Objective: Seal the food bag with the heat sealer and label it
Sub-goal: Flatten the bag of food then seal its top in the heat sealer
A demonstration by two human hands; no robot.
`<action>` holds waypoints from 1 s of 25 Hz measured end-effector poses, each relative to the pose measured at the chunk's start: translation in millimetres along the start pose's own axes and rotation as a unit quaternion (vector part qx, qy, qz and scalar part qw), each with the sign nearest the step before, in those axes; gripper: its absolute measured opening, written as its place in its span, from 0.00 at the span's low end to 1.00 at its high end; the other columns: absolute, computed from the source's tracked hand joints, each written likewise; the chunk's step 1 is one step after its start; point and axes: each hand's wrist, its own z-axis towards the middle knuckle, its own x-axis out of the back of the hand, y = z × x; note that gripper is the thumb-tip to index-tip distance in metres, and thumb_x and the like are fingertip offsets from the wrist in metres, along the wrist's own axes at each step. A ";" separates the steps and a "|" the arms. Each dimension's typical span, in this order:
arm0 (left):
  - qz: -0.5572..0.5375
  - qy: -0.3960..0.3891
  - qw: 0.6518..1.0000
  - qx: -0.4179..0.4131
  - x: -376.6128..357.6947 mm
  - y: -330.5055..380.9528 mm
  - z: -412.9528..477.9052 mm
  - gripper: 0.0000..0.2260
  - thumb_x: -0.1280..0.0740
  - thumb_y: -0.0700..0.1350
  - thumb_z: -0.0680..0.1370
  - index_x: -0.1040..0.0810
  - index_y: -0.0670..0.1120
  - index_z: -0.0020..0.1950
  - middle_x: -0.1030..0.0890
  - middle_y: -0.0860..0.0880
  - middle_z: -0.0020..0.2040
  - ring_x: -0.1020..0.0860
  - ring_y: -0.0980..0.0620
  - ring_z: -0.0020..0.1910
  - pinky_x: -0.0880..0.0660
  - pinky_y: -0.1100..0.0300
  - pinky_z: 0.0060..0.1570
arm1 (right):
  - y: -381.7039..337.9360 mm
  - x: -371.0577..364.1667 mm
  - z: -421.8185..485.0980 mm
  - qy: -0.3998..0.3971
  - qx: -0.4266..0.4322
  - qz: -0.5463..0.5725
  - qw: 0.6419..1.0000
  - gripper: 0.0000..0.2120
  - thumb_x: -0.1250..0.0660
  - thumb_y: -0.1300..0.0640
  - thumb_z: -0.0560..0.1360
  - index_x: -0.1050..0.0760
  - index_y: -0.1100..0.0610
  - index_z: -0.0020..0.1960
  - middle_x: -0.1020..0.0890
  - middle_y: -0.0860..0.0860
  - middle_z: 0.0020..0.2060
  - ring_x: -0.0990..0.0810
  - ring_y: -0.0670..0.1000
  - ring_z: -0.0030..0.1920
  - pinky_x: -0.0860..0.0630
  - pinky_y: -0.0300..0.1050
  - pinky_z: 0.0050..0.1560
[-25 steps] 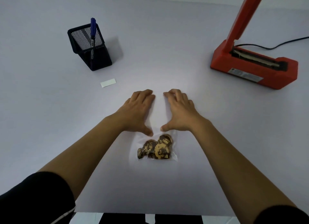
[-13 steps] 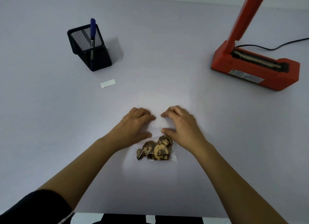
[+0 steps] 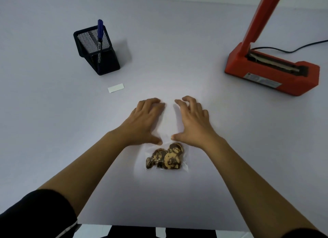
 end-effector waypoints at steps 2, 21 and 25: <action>-0.017 0.044 0.998 -0.034 -8.2 2.1 -12.9 0.36 0.27 0.57 0.67 0.35 0.46 0.71 0.34 0.44 0.67 0.36 0.45 0.65 0.33 0.51 0.64 | 0.4 -9.2 -13.0 0.053 0.033 0.019 0.998 0.34 0.27 0.49 0.67 0.40 0.53 0.67 0.36 0.51 0.64 0.37 0.54 0.65 0.38 0.49 0.59; -0.040 -0.092 0.993 0.055 23.5 -0.5 19.4 0.42 0.35 0.60 0.63 0.44 0.48 0.75 0.42 0.49 0.73 0.44 0.47 0.71 0.41 0.49 0.67 | 21.0 7.7 12.7 -0.076 0.004 0.194 0.978 0.46 0.27 0.51 0.67 0.52 0.52 0.75 0.47 0.50 0.70 0.44 0.53 0.70 0.41 0.52 0.71; -0.151 0.038 0.984 0.084 35.7 19.2 34.1 0.34 0.37 0.48 0.62 0.35 0.47 0.70 0.36 0.49 0.69 0.38 0.47 0.66 0.38 0.54 0.61 | 52.4 23.1 7.6 0.149 -0.045 0.361 0.920 0.29 0.30 0.56 0.73 0.38 0.54 0.70 0.34 0.49 0.60 0.30 0.47 0.56 0.32 0.28 0.55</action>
